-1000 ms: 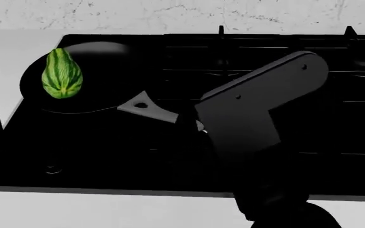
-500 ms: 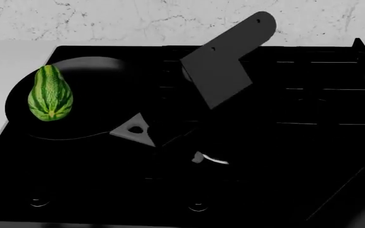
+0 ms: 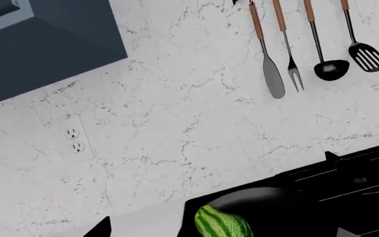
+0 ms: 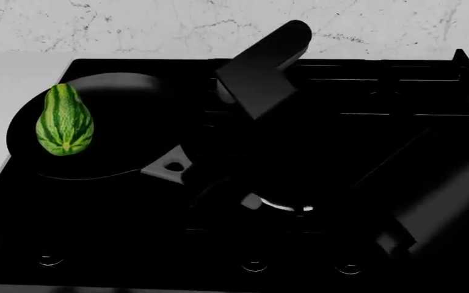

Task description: Pick up the pan and dump the vegetables in it onto the plate. Then return the pan to the stove.

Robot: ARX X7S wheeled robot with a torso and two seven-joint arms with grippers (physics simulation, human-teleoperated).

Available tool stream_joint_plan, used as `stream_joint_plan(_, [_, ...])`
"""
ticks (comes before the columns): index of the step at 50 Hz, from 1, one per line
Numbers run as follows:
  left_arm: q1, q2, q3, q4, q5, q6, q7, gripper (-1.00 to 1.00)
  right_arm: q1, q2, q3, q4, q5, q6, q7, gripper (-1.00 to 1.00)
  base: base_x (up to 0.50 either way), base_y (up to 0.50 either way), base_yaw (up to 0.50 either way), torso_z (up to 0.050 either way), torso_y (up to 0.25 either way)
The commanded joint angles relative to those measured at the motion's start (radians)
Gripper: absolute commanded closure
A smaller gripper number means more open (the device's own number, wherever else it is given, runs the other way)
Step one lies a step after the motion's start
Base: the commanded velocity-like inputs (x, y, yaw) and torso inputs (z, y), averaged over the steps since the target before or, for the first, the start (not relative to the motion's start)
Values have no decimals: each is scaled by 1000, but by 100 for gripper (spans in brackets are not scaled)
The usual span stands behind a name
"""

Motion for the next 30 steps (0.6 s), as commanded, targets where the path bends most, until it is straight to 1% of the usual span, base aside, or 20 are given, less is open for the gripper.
stream_joint_plan(1, [40,-19,-26,-19,-49,71,27,-100,24,-68,-105,200,-86,-124,-108,-100,0,0,0,0,0])
stream_joint_plan(4, [47,-26,-30,-11,-60,74,20,-100,24,-88,-138,270,-118,-176,-136,-100,0,0,0,0,0])
stream_joint_plan(8, [55,-37,1,-28,-35,115,27,-100,-4,-130,-182,359,-153,-250,-171,-100,0,0,0,0,0])
stream_joint_plan(12, [78,-50,-7,-26,-33,140,33,-100,-19,-160,-219,429,-175,-286,-198,-100,0,0,0,0,0])
stream_joint_plan(17, [62,-52,-29,-3,-85,123,8,-100,-35,-180,-252,457,-184,-294,-218,-100,0,0,0,0,0])
stream_joint_plan(22, [48,-69,-15,-1,-121,129,-28,-100,-36,-213,-288,554,-212,-346,-258,-100,0,0,0,0,0])
stream_joint_plan(27, [52,-83,3,-9,-125,146,-44,-100,-21,-247,-314,668,-242,-403,-299,-100,0,0,0,0,0])
stream_joint_plan(30, [50,-95,-2,0,-158,150,-65,-100,-21,-266,-326,711,-247,-420,-321,-100,0,0,2,0,0])
